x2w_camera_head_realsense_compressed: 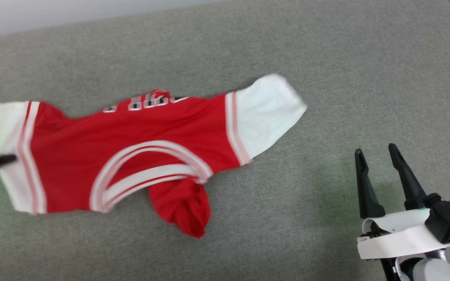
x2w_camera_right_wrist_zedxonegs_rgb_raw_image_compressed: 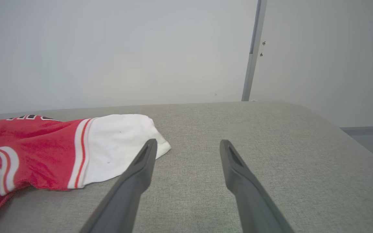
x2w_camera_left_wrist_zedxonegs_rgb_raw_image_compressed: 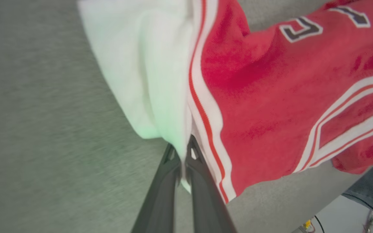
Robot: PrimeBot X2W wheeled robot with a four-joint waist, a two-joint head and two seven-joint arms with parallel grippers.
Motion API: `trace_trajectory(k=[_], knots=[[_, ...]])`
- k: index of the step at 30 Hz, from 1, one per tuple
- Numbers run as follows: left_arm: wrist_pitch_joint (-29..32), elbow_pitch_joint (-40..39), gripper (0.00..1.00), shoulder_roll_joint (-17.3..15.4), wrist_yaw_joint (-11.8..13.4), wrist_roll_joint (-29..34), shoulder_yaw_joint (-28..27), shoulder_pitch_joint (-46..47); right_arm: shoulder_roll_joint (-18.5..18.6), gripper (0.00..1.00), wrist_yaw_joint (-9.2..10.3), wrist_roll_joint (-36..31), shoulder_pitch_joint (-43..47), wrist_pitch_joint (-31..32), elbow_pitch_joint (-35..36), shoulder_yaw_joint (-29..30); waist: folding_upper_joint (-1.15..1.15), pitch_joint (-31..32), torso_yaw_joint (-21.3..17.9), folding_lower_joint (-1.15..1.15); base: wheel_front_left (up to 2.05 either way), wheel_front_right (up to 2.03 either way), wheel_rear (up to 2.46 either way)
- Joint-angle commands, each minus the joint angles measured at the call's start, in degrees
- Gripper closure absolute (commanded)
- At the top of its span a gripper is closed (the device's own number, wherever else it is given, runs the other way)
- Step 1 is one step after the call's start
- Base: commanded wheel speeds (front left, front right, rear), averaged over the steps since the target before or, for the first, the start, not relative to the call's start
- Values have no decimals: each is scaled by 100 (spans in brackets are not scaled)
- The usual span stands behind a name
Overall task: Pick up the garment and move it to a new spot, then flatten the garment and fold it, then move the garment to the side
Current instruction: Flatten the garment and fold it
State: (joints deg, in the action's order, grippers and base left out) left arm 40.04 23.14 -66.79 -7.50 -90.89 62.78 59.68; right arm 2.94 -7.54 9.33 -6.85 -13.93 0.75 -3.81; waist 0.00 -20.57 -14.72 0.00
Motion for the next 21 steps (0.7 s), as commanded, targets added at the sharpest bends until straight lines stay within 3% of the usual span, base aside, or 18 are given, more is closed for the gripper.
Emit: trace_trajectory(k=[1,6,15,21], knots=[[-49,43,100,-34,4,64,-23,72,-9,0,10,10,-69,2,-35,-16,0,104,96,0,0,0,0],[-286,86,100,-245,4,1013,117,402,-9,0,10,-23,-107,23,-130,-44,0,191,188,0,0,0,0],[-656,-398,100,424,4,1173,423,167,-9,0,10,-108,-135,121,-34,-2,0,161,243,0,0,0,0],[-783,-459,100,828,4,954,572,-132,-9,0,10,-127,-122,179,71,-20,0,108,207,0,0,0,0]])
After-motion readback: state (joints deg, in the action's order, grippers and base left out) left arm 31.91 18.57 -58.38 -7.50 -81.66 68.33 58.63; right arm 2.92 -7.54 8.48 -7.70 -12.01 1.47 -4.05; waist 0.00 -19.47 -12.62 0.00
